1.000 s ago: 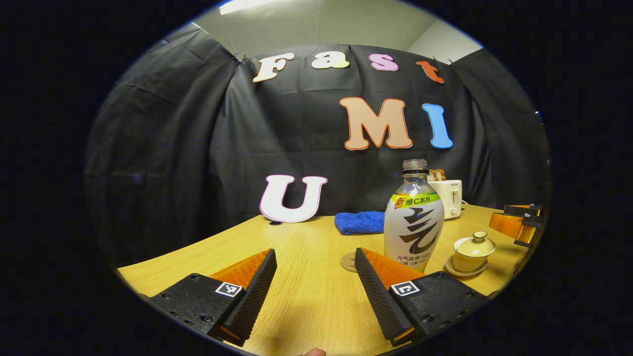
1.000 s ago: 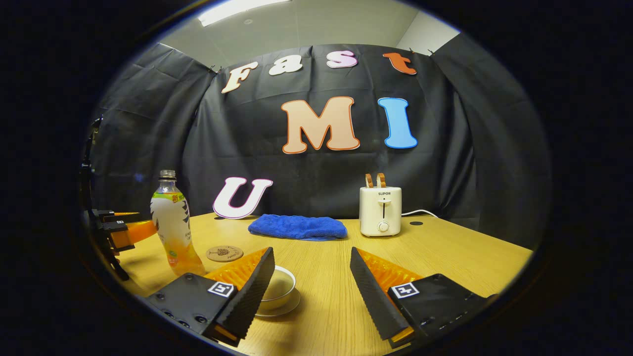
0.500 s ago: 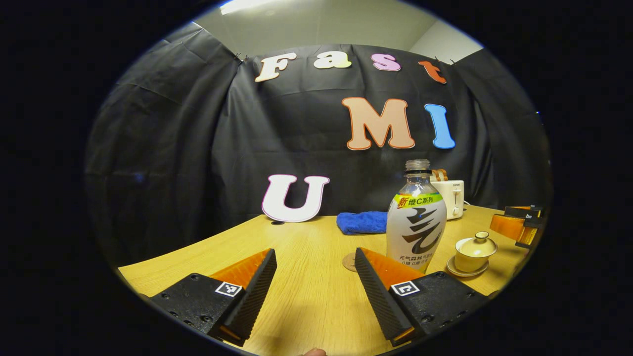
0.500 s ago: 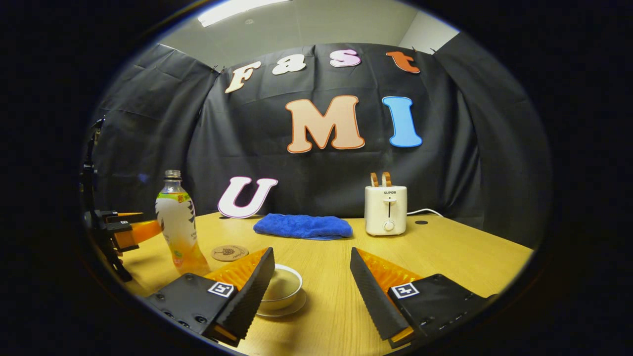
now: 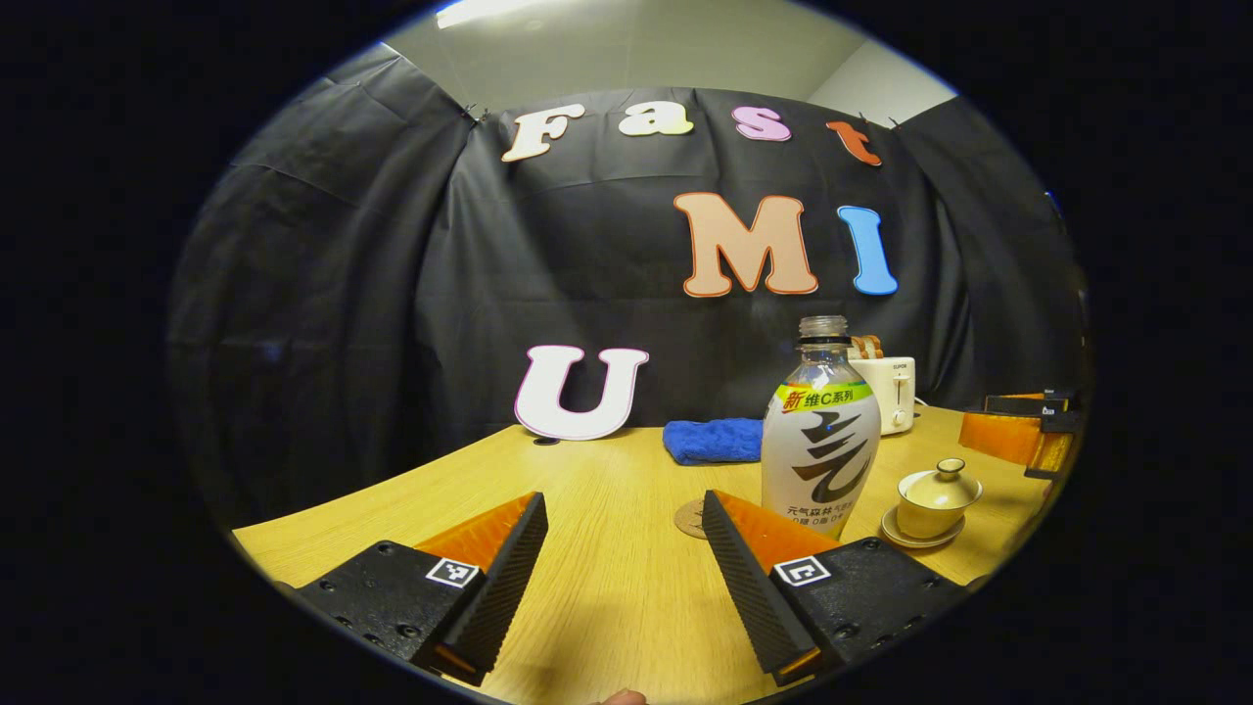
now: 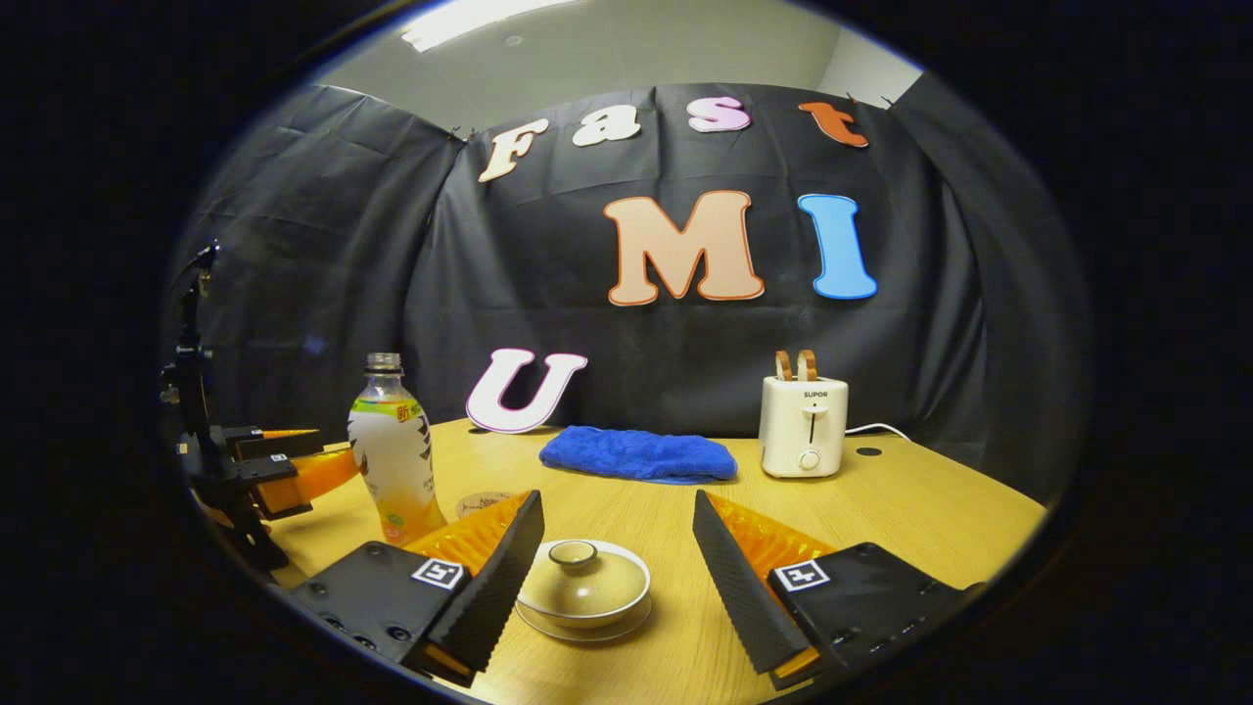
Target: Open the teacup lid with one hand, grasp the water bottle and pour water into the teacup with the other hand; after pouring, place the water bottle on the coaster and then close the teacup lid.
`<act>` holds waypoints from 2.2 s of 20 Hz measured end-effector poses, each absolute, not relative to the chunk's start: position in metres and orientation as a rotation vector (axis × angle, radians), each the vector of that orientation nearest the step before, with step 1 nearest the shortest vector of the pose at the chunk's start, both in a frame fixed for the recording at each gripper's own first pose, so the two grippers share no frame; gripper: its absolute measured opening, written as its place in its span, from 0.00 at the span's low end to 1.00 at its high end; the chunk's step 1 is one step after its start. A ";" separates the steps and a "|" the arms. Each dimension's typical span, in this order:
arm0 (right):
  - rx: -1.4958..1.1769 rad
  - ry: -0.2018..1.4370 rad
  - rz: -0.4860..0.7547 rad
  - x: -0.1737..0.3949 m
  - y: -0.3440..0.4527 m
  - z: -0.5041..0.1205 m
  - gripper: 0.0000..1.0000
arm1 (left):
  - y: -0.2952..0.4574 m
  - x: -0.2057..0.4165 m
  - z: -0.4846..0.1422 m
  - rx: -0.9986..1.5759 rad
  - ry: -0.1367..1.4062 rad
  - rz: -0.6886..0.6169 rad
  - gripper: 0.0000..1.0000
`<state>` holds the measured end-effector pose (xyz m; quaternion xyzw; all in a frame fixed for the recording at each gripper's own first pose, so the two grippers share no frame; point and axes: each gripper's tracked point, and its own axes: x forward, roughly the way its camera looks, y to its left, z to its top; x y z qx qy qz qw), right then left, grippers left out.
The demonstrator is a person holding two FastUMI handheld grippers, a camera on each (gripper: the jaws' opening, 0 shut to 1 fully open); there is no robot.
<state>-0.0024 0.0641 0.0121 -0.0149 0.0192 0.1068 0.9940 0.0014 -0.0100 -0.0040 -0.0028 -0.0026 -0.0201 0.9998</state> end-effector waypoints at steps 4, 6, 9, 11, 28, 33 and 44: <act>-0.066 0.084 0.241 0.001 0.074 0.001 0.92 | -0.010 0.001 -0.004 -0.006 -0.004 -0.041 0.93; -0.075 0.102 0.255 0.000 0.079 -0.003 0.83 | -0.010 0.001 -0.004 -0.006 -0.004 -0.042 0.93; -0.094 0.127 0.276 0.001 0.089 -0.010 0.84 | -0.010 0.000 -0.004 -0.006 -0.004 -0.044 0.93; -0.125 0.130 0.263 0.004 0.086 -0.012 0.83 | -0.010 0.001 -0.004 -0.006 -0.004 -0.046 0.93; -0.086 0.181 0.282 0.002 0.091 -0.030 0.28 | -0.010 0.001 -0.004 -0.007 -0.004 -0.047 0.93; -0.042 0.136 0.273 0.003 0.086 -0.010 0.27 | -0.011 0.001 -0.004 -0.009 -0.001 -0.054 0.93; -0.043 0.075 0.235 0.002 0.060 0.020 0.28 | -0.054 -0.026 -0.001 -0.026 0.005 -0.223 0.93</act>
